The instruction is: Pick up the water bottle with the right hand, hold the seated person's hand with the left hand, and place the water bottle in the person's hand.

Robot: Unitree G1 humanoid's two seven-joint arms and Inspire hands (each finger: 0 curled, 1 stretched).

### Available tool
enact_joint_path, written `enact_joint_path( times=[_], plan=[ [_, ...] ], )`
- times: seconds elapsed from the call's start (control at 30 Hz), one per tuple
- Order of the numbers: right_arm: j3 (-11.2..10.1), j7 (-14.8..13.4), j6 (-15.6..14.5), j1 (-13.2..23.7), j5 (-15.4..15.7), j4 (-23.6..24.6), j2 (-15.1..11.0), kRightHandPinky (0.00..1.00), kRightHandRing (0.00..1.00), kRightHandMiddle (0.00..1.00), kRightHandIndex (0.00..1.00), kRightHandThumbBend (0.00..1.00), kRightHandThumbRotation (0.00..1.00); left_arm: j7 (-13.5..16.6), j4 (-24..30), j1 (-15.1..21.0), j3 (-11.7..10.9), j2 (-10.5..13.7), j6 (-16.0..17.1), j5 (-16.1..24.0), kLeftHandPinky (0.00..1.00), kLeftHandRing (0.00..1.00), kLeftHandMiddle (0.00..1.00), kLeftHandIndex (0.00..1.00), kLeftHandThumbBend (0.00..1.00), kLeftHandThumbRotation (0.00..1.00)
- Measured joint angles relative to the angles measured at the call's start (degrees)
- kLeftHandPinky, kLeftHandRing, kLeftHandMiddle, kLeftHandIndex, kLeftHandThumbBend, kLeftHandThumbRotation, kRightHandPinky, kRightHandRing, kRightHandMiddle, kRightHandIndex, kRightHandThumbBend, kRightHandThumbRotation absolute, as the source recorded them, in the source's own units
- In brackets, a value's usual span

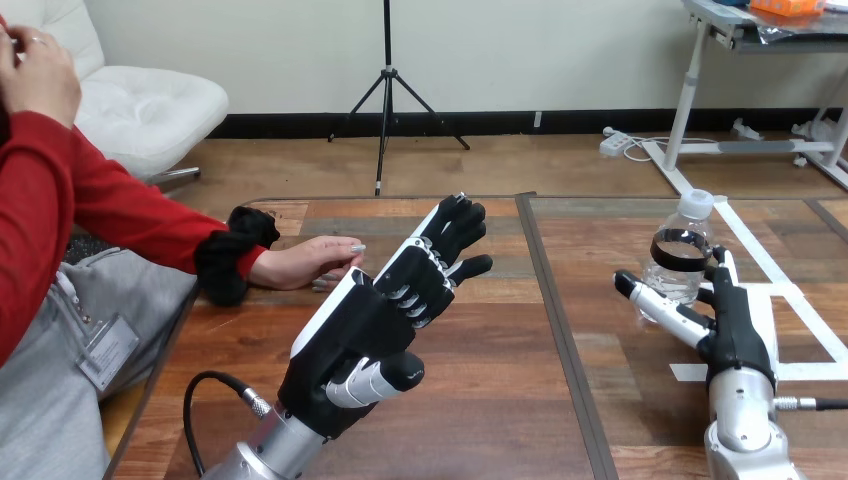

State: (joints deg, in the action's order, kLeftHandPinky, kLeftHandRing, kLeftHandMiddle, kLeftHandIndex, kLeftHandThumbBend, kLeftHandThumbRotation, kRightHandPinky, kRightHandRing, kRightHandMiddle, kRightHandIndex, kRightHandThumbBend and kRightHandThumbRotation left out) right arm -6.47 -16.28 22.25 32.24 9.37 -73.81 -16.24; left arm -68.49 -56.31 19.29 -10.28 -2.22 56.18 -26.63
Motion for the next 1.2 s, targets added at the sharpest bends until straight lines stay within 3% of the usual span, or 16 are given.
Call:
enact_joint_path(
  times=[0.57, 1.2],
  plan=[
    [0.8, 1.3, -0.4, 1.6, 0.7, -0.6, -0.1, 0.86, 0.94, 0.97, 1.0, 1.0, 0.45, -0.7, 0.6, -1.7, -0.1, 0.1, 0.8, -1.0, 0.91, 0.99, 1.0, 1.0, 1.0, 0.7],
    [1.2, 1.2, -0.9, 1.8, 1.0, -0.7, -0.1, 0.84, 0.92, 0.95, 1.0, 1.0, 0.46, -2.0, 2.9, -3.9, -0.3, 0.8, 1.3, -2.6, 0.91, 0.99, 1.0, 0.99, 1.0, 0.69]
  ],
)
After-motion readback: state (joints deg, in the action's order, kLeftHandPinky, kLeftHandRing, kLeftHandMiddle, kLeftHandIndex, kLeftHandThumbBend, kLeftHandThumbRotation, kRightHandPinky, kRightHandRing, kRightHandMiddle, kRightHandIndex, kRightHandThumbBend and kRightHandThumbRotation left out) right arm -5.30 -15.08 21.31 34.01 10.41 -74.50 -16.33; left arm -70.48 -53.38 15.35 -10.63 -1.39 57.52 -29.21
